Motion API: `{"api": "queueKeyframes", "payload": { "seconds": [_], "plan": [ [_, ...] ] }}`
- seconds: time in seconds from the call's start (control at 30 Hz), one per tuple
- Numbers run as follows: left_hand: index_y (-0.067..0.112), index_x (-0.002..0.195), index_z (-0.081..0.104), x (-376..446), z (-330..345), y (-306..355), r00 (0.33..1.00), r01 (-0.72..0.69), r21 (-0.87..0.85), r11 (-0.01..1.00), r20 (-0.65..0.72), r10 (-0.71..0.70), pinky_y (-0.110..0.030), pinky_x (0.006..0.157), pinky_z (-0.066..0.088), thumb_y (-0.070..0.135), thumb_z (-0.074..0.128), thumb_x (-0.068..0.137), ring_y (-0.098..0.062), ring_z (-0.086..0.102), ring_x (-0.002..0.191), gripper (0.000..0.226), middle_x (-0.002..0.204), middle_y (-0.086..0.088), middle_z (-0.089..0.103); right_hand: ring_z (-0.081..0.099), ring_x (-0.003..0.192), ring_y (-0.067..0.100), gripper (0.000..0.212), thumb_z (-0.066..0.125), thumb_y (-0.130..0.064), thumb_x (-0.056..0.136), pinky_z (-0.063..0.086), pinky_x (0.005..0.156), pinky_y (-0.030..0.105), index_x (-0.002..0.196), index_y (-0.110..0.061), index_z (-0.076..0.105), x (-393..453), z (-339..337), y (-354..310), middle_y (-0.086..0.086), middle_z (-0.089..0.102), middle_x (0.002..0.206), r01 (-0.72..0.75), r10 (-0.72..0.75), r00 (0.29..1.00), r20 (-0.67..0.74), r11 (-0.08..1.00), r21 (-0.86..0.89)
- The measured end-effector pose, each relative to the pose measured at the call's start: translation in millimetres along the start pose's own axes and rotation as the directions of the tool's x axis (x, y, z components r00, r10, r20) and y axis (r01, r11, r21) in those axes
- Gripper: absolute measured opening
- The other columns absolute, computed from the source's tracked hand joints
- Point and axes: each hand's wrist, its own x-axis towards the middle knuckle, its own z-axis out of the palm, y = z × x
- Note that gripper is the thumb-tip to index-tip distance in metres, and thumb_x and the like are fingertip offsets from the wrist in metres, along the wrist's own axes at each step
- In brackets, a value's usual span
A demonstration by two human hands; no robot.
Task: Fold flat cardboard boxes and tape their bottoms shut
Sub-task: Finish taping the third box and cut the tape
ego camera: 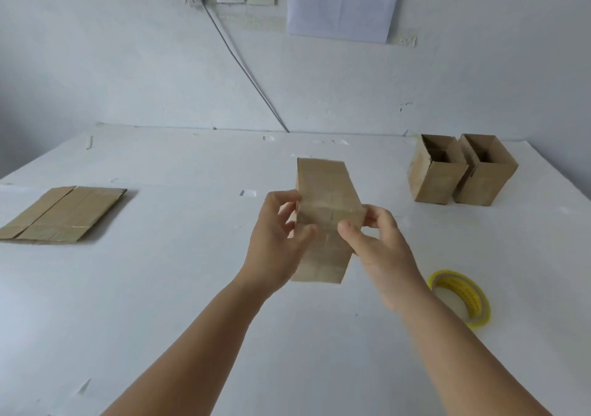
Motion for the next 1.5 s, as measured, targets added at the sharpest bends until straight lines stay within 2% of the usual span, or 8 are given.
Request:
{"api": "queueKeyframes", "payload": {
  "seconds": [0.17,0.3,0.43,0.6,0.83,0.97,1.23,1.5],
  "plan": [
    [0.016,0.104,0.051,-2.4,14.5,0.3,0.994,-0.018,-0.02,1.0,-0.11,0.016,-0.044,0.099,0.048,0.007,0.076,0.079,-0.014,0.056,0.117,0.037,0.123,-0.006,0.056,0.062,0.079,-0.006,0.041,0.078,-0.038,0.073,0.045,0.056,0.008,0.094,-0.031,0.044,-0.3,11.7,2.7,-0.015,0.057,0.099,0.038,-0.042,0.982,-0.182,0.999,-0.027],
    [0.039,0.113,0.053,-3.1,19.0,-8.6,0.993,0.081,-0.102,0.991,-0.074,-0.089,-0.035,0.1,0.048,0.009,0.079,0.072,-0.009,0.059,0.114,0.057,0.127,-0.001,0.055,0.059,0.074,-0.008,0.037,0.077,-0.031,0.076,0.042,0.054,0.006,0.09,-0.031,0.043,-0.8,13.9,18.3,-0.013,0.057,0.094,-0.01,-0.006,0.968,-0.251,0.998,-0.06],
    [0.044,0.107,0.061,-3.1,22.9,-20.1,0.981,0.134,-0.138,0.981,-0.121,-0.151,-0.031,0.091,0.051,0.005,0.069,0.072,-0.008,0.064,0.1,0.052,0.119,0.0,0.055,0.054,0.067,-0.014,0.017,0.063,-0.027,0.085,0.038,0.051,0.004,0.086,-0.025,0.046,-0.4,18.1,31.8,-0.012,0.058,0.085,-0.068,0.042,0.938,-0.344,0.996,-0.065],
    [0.035,0.11,0.066,0.2,20.2,-36.7,0.968,0.175,-0.057,0.983,-0.172,-0.183,-0.029,0.098,0.047,-0.004,0.056,0.086,0.005,0.061,0.104,0.048,0.111,0.014,0.064,0.055,0.076,-0.016,0.012,0.057,-0.02,0.09,0.04,0.059,0.006,0.086,-0.028,0.05,-5.0,21.0,50.2,-0.017,0.06,0.085,-0.05,0.003,0.925,-0.379,0.992,-0.116],
    [0.04,0.103,0.069,-2.2,7.8,-68.9,0.944,0.323,0.163,0.932,-0.127,-0.304,-0.008,0.048,0.035,0.005,0.055,0.081,0.002,0.052,0.05,0.044,0.064,0.018,0.063,0.062,0.094,-0.003,0.032,0.065,-0.011,0.084,0.047,0.081,0.017,0.093,-0.041,0.057,-8.0,21.8,67.2,-0.018,0.065,0.1,-0.12,0.055,0.943,-0.329,0.976,-0.18],
    [0.033,0.119,0.065,-3.7,5.1,-88.4,0.938,0.341,0.324,0.883,-0.057,-0.342,-0.015,0.067,0.051,0.017,0.058,0.086,0.004,0.064,0.079,0.037,0.091,0.021,0.07,0.064,0.088,0.0,0.028,0.064,-0.008,0.081,0.053,0.079,0.023,0.097,-0.032,0.064,-18.2,15.1,84.4,-0.016,0.069,0.094,-0.222,0.125,0.948,-0.294,0.919,-0.325],
    [0.034,0.115,0.068,19.1,37.7,-100.0,0.953,0.293,0.348,0.891,-0.033,-0.301,-0.004,0.056,0.042,0.012,0.056,0.087,0.017,0.059,0.075,0.038,0.066,0.04,0.06,0.062,0.08,-0.002,0.021,0.068,-0.011,0.082,0.045,0.065,0.011,0.091,-0.028,0.06,1.7,-4.9,91.6,-0.018,0.066,0.085,-0.244,0.083,0.91,-0.406,0.899,-0.364],
    [0.03,0.108,0.072,94.3,99.4,-97.7,0.975,0.221,0.417,0.882,-0.074,-0.21,-0.011,0.06,0.045,0.014,0.055,0.087,0.005,0.06,0.073,0.031,0.073,0.024,0.063,0.062,0.079,-0.003,0.018,0.066,-0.012,0.083,0.042,0.066,0.008,0.094,-0.026,0.066,79.4,-54.6,87.7,-0.017,0.067,0.086,-0.209,0.021,0.878,-0.478,0.915,-0.344]
  ]
}}
